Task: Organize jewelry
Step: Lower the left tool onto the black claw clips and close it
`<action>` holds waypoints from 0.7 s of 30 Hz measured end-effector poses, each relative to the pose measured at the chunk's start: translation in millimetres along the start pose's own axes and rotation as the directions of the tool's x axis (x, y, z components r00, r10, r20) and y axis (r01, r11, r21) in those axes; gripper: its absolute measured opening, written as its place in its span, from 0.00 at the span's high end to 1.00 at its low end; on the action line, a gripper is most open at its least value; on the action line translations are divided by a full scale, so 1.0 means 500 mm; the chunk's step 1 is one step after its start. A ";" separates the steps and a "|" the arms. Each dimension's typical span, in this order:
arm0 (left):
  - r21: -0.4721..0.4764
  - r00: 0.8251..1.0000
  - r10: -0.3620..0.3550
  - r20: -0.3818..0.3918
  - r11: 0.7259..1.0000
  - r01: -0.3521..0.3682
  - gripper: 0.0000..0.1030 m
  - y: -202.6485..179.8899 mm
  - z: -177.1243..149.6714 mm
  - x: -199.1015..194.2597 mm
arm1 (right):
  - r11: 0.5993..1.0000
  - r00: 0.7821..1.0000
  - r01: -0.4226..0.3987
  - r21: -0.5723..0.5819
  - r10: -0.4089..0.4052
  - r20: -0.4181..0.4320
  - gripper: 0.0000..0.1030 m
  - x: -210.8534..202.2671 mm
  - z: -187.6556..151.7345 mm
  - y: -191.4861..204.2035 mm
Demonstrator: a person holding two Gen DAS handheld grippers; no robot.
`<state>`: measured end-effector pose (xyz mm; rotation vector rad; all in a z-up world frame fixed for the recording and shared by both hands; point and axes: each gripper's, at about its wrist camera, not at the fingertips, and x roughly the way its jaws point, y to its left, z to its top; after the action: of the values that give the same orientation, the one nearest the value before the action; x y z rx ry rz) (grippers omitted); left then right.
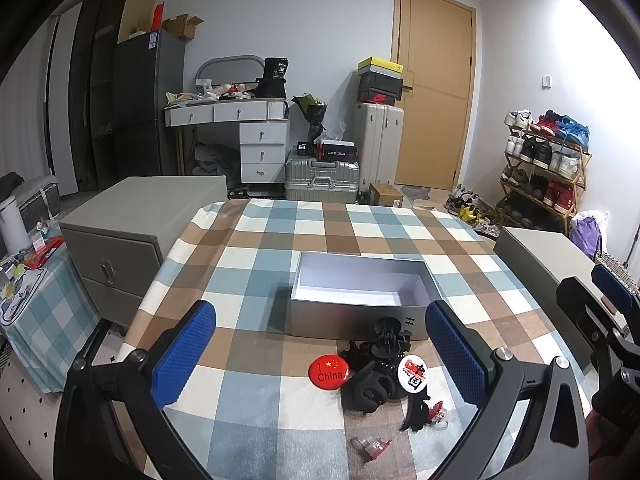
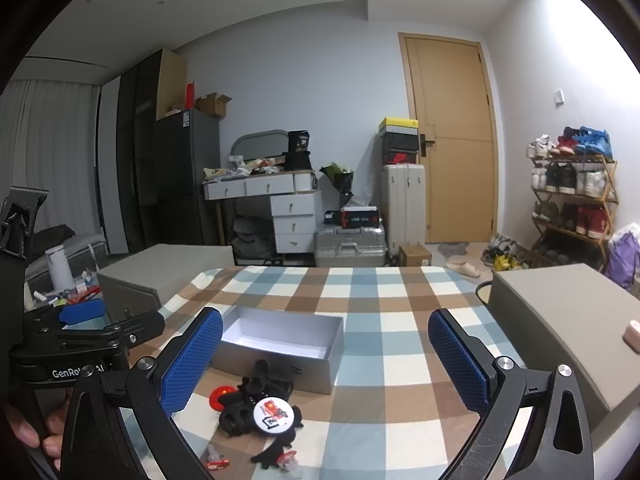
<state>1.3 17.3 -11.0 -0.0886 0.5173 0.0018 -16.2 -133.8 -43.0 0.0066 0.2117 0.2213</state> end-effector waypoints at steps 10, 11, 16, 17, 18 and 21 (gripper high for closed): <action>0.008 0.999 0.001 -0.037 1.000 0.000 0.01 0.019 -0.021 0.032 | 0.996 0.989 -0.081 -0.021 0.078 -0.127 0.00 0.064 -0.040 0.011; 0.009 0.999 0.003 -0.042 1.000 -0.002 0.01 0.024 -0.026 0.037 | 0.996 0.986 -0.090 -0.018 0.087 -0.140 0.00 0.072 -0.047 0.012; 0.010 0.997 0.019 -0.078 1.000 -0.018 0.01 0.043 -0.046 0.062 | 0.987 0.960 -0.160 0.024 0.161 -0.229 0.00 0.124 -0.078 0.011; 0.007 0.996 0.021 -0.087 1.000 -0.021 0.01 0.049 -0.050 0.069 | 0.985 0.954 -0.172 0.031 0.175 -0.245 0.00 0.134 -0.082 0.012; 0.004 0.995 0.022 -0.093 1.000 -0.021 0.01 0.052 -0.054 0.072 | 0.981 0.946 -0.187 0.041 0.191 -0.262 0.00 0.145 -0.087 0.013; 0.000 0.993 0.029 -0.113 1.000 -0.029 0.01 0.064 -0.063 0.089 | 0.970 0.920 -0.231 0.074 0.243 -0.307 0.00 0.182 -0.100 0.016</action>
<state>23.5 45.5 -63.2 -0.0833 0.6320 0.0255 58.3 -107.0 -110.7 0.0335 0.5349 0.4616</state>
